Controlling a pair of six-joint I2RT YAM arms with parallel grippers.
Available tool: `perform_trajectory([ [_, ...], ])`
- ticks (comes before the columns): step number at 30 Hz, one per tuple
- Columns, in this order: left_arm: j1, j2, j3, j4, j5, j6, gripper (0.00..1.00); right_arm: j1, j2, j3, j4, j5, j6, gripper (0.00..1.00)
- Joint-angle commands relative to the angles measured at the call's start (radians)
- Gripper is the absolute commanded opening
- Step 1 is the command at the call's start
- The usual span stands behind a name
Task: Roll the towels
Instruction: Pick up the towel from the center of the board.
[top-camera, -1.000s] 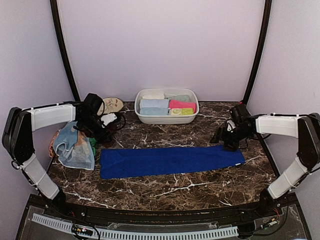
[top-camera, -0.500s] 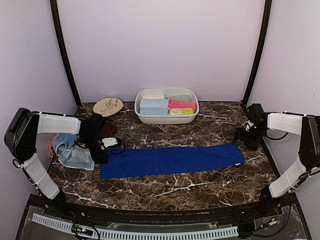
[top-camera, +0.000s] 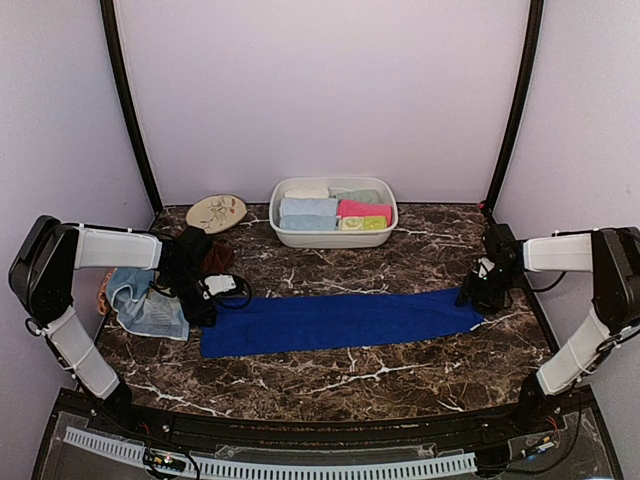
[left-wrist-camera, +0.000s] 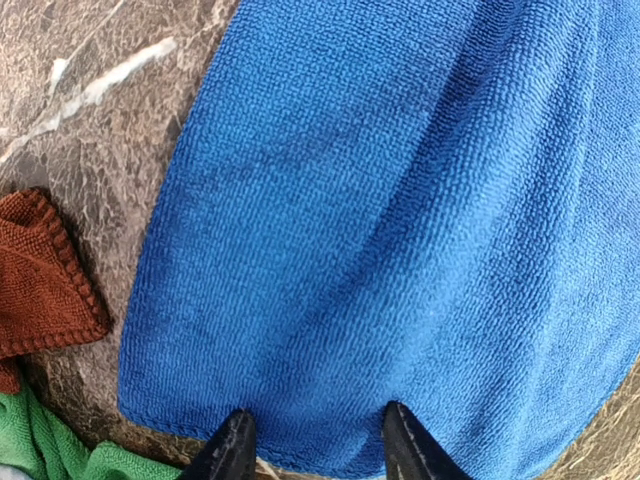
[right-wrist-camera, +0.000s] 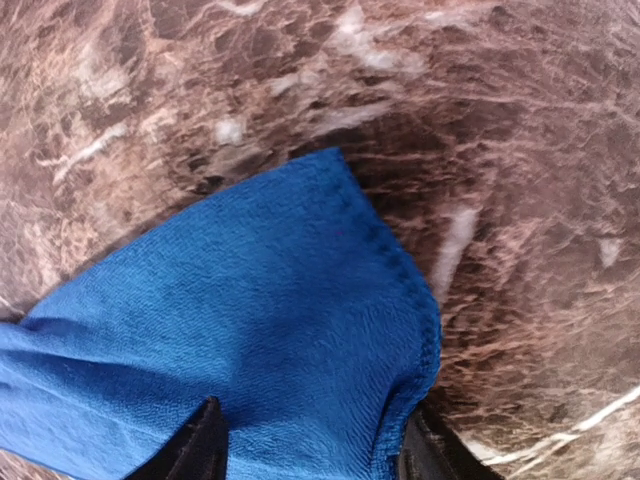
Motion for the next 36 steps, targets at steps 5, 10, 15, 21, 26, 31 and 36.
perform_trajectory([
  [5, 0.001, -0.007, 0.008, -0.009, 0.025, -0.003, 0.45, 0.030, 0.016, 0.000, 0.010, -0.014, 0.023, 0.28],
  [10, 0.002, -0.018, 0.041, -0.078, 0.149, -0.012, 0.48, -0.013, -0.010, 0.042, -0.034, 0.037, 0.020, 0.00],
  [15, 0.002, -0.046, 0.109, -0.161, 0.287, -0.019, 0.57, -0.076, -0.030, 0.097, -0.104, 0.118, -0.010, 0.00],
  [21, 0.001, -0.055, 0.185, -0.248, 0.374, -0.017, 0.61, -0.181, -0.062, 0.153, -0.180, 0.242, -0.047, 0.00],
  [26, 0.002, -0.055, 0.180, -0.249, 0.366, -0.011, 0.61, -0.205, -0.087, 0.174, -0.181, 0.211, -0.042, 0.00],
  [31, 0.013, -0.050, 0.189, -0.245, 0.372, -0.014, 0.59, -0.061, -0.097, 0.204, -0.174, 0.123, 0.008, 0.00],
  [36, 0.058, -0.044, 0.215, -0.245, 0.382, -0.021, 0.58, 0.192, -0.090, 0.295, -0.171, 0.084, 0.101, 0.00],
])
